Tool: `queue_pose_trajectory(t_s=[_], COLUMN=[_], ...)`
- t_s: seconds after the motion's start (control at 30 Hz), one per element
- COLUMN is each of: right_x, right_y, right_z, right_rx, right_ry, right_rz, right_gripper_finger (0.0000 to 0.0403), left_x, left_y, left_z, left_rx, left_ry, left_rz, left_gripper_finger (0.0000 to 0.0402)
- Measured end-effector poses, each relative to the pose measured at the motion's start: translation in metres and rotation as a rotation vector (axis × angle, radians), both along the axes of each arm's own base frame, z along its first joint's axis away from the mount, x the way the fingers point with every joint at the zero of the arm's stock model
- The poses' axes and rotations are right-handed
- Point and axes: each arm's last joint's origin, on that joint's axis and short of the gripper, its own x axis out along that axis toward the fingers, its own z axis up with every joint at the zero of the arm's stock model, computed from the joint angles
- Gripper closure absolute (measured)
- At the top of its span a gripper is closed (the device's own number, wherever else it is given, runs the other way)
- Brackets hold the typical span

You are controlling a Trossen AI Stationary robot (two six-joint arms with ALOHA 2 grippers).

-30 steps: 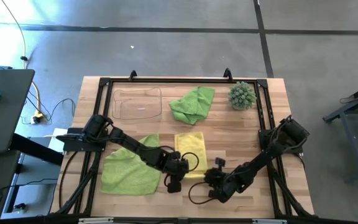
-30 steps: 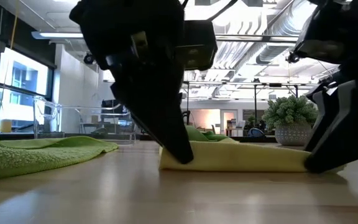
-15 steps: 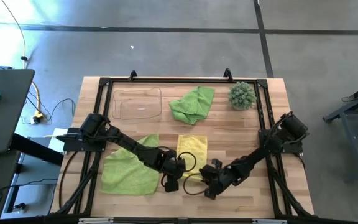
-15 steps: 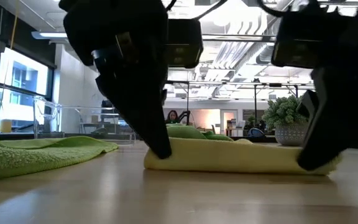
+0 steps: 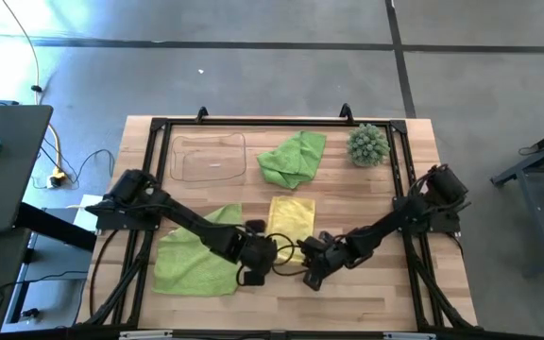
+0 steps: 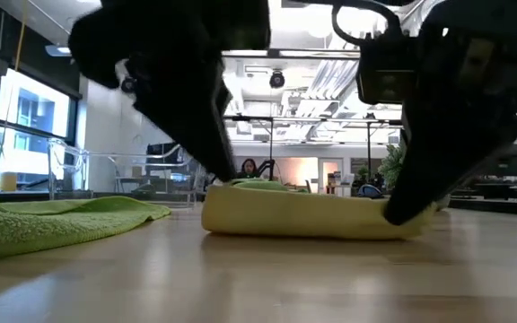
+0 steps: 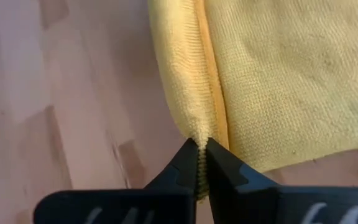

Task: Roll microfiber towels into tight, uniform cylinder then place into a basket
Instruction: Roll the yellow towel

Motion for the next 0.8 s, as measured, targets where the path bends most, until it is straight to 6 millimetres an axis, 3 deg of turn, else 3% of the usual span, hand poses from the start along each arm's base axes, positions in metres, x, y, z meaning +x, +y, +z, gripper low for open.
queue_pose_trajectory(t_s=[0.2, 0.33, 0.6, 0.8], right_x=[0.001, -0.005, -0.026, -0.028], right_y=[-0.005, -0.016, -0.034, -0.043], right_z=[0.003, -0.009, -0.033, -0.031], right_rx=[0.009, 0.044, 0.241, 0.386], right_ry=[-0.007, -0.006, -0.223, -0.296], right_rz=[-0.029, -0.091, -0.172, -0.177], right_gripper_finger=[0.04, 0.04, 0.04, 0.04], left_x=[-0.005, -0.008, -0.012, -0.011], left_y=[-0.014, -0.02, -0.03, -0.028], left_z=[0.004, 0.004, 0.005, 0.006], left_rx=[0.124, 0.181, 0.227, 0.228], left_ry=[-0.024, -0.031, -0.057, -0.063], left_rz=[-0.09, -0.082, -0.089, -0.088], left_gripper_finger=[0.0284, 0.0284, 0.0284, 0.0284])
